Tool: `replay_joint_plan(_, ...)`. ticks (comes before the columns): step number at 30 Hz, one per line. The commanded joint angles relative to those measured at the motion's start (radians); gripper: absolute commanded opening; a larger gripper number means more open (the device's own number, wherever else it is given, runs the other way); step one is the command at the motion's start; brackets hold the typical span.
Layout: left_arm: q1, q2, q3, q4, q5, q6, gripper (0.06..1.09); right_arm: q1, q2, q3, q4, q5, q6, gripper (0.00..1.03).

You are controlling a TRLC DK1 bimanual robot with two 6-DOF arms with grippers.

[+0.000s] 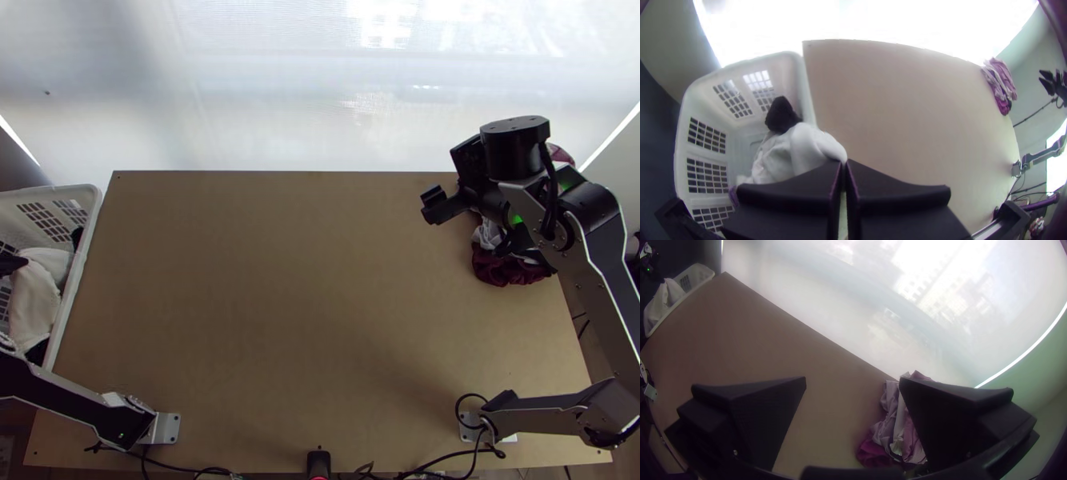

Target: Fold the t-shirt

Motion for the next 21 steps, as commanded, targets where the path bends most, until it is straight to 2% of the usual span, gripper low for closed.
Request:
replay_joint_plan(1, -0.164, -0.359, -0.183, -0.032, 0.018, 0.027, 0.09, 0.004, -0.008, -0.005, 0.0, 0.0, -0.002, 0.98)
replay_joint_plan(9, -0.555, -0.73, -0.335, -0.023, 0.025, -0.131, 0.09, 0.008, -0.03, -0.051, -0.004, 0.0, -0.002, 0.98)
replay_joint_plan(11, -0.673, -0.837, -0.452, 0.053, 0.011, -0.174, 0.09, 0.008, -0.034, -0.07, -0.007, 0.0, -0.002, 0.98)
replay_joint_plan(15, -1.035, -0.935, -0.55, 0.145, -0.117, -0.438, 0.09, 0.008, -0.051, -0.096, -0.006, 0.0, -0.001, 0.98)
replay_joint_plan(18, -1.318, -0.978, -0.616, 0.341, -0.252, -0.653, 0.09, 0.008, -0.065, -0.123, -0.007, 0.0, -0.001, 0.98)
replay_joint_plan(19, -1.42, -0.978, -0.64, 0.402, -0.328, -0.707, 0.09, 0.008, -0.071, -0.134, -0.007, 0.0, -0.002, 0.98)
replay_joint_plan(21, -1.586, -0.957, -0.679, 0.485, -0.417, -0.756, 0.09, 0.008, -0.086, -0.154, -0.007, 0.0, -0.002, 0.98)
